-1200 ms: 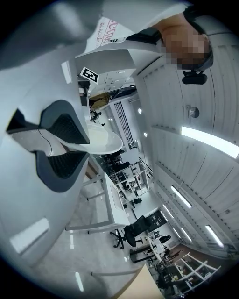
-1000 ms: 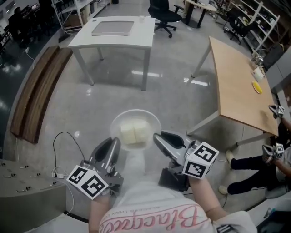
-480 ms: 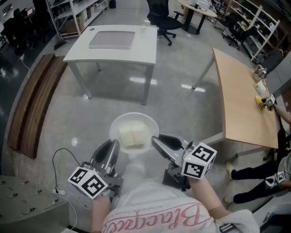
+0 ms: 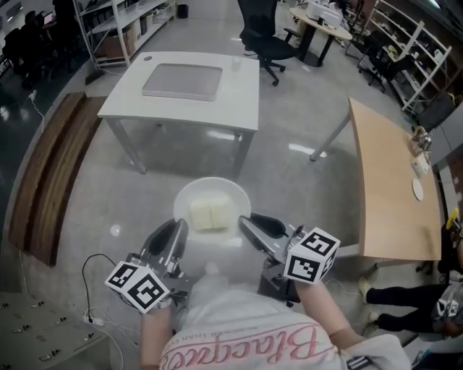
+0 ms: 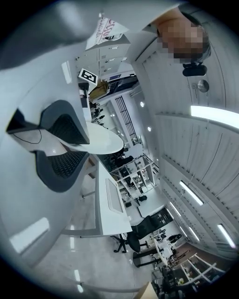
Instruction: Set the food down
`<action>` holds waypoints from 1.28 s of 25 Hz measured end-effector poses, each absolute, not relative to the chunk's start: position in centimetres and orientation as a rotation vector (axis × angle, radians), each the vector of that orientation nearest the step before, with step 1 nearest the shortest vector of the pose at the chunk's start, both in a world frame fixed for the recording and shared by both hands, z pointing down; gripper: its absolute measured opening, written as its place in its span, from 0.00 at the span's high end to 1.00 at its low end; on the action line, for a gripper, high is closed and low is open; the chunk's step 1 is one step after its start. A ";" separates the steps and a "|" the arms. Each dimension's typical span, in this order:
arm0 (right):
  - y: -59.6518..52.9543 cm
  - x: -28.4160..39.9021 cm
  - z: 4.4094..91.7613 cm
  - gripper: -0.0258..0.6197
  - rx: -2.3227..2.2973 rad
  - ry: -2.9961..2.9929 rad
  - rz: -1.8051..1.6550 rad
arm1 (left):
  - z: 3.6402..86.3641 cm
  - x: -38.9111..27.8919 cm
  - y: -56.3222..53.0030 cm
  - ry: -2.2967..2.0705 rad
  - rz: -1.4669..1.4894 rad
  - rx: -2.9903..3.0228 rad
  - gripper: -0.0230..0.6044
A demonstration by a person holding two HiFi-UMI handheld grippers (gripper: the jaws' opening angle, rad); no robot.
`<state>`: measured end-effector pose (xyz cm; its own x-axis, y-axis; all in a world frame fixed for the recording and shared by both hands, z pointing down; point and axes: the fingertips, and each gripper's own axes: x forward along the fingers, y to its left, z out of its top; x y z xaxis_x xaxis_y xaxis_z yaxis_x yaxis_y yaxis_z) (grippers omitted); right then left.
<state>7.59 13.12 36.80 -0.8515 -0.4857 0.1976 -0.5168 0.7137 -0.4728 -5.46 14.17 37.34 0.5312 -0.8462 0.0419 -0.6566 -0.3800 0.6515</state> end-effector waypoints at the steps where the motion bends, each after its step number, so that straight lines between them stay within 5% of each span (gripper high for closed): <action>1: 12.5 7.5 36.8 0.88 0.842 -2.854 0.818 | 37.2 -5.5 13.5 -1.214 -0.395 2.158 0.90; 32: -8.2 4.3 36.9 0.87 0.758 -2.881 0.894 | 36.5 -8.5 -5.6 -1.297 -0.380 2.121 0.91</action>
<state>4.30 -8.17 36.88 -0.8808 -0.4422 0.1693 -0.4604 0.7161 -0.5247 -8.52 -5.56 36.50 0.4771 -0.8759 0.0713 -0.6987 -0.3288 0.6354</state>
